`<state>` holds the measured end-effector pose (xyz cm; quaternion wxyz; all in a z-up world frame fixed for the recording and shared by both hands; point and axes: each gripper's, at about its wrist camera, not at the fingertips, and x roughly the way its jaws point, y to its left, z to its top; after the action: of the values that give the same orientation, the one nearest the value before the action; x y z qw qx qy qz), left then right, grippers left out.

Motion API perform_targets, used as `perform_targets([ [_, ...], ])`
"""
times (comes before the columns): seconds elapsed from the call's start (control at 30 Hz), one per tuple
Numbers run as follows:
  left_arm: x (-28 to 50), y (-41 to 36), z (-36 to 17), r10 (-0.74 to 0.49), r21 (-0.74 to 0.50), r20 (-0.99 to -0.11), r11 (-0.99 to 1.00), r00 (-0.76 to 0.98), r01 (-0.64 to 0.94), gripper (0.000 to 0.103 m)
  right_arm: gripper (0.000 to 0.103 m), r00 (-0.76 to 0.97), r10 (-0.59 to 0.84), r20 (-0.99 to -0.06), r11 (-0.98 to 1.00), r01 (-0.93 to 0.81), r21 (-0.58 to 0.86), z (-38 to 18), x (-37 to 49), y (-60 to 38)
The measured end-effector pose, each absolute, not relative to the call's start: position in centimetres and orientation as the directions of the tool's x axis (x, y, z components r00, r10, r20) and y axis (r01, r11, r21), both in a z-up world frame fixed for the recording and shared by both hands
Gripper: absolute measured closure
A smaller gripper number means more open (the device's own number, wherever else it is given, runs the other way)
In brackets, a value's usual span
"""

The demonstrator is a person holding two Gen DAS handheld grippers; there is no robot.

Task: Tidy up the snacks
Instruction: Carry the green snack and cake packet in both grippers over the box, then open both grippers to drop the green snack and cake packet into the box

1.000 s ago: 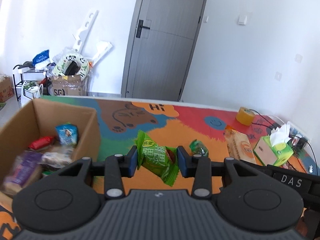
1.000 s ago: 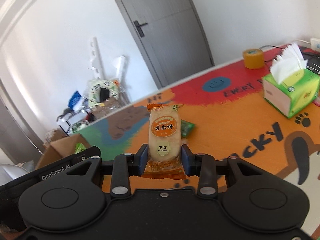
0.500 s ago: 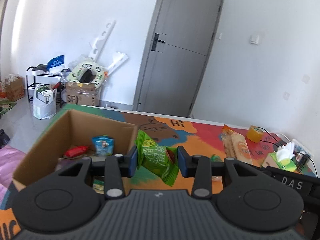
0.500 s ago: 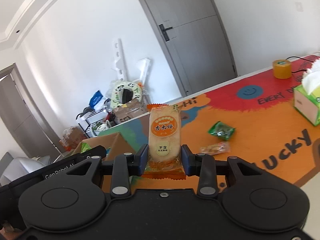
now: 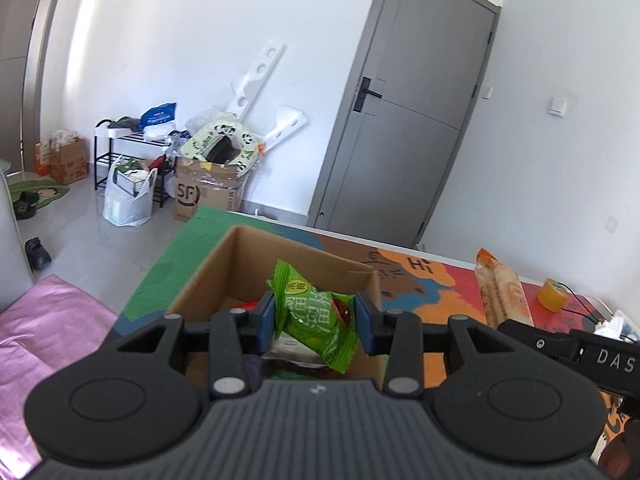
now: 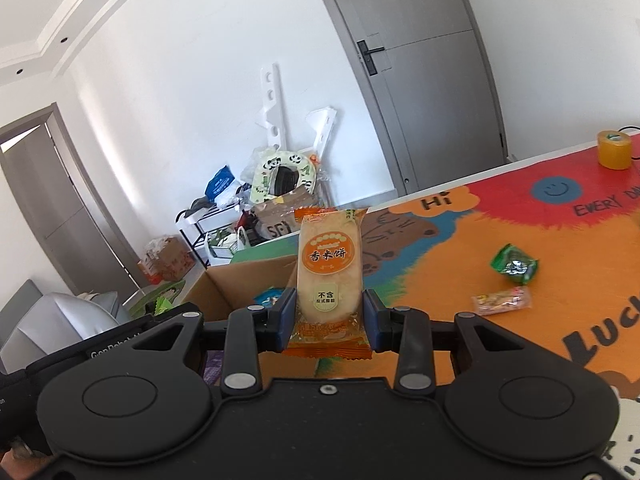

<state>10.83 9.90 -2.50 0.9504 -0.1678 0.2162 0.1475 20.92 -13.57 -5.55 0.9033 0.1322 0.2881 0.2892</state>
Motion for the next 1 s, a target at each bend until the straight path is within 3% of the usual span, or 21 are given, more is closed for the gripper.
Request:
perform_targets([
  [0.37, 11.4, 13.4, -2.9, 0.217, -0.269, -0.489, 0.884, 0.845, -0.383, 0.061, 0.067, 0.629, 0.628, -0.458, 0.778, -0.496, 0.385, -4.9, 21.1, -9.0],
  [0.47, 11.6, 14.1, -3.2, 0.194, -0.273, -0.491, 0.891, 0.849, -0.362, 0.052, 0.067, 0.621, 0.635, -0.460, 0.773, -0.507, 0.382, -4.8, 21.2, -7.8],
  [0.57, 11.0, 15.2, -3.8, 0.185, -0.312, -0.475, 0.879, 0.860, -0.361, 0.036, 0.067, 0.614, 0.635, -0.470, 0.773, -0.516, 0.370, -5.0, 21.4, -6.7],
  [1.0, 10.8, 17.8, -3.7, 0.243, -0.273, -0.515, 0.863, 0.822, -0.426, 0.031, 0.063, 0.542, 0.697, -0.468, 0.714, -0.579, 0.392, -5.3, 22.0, -2.2],
])
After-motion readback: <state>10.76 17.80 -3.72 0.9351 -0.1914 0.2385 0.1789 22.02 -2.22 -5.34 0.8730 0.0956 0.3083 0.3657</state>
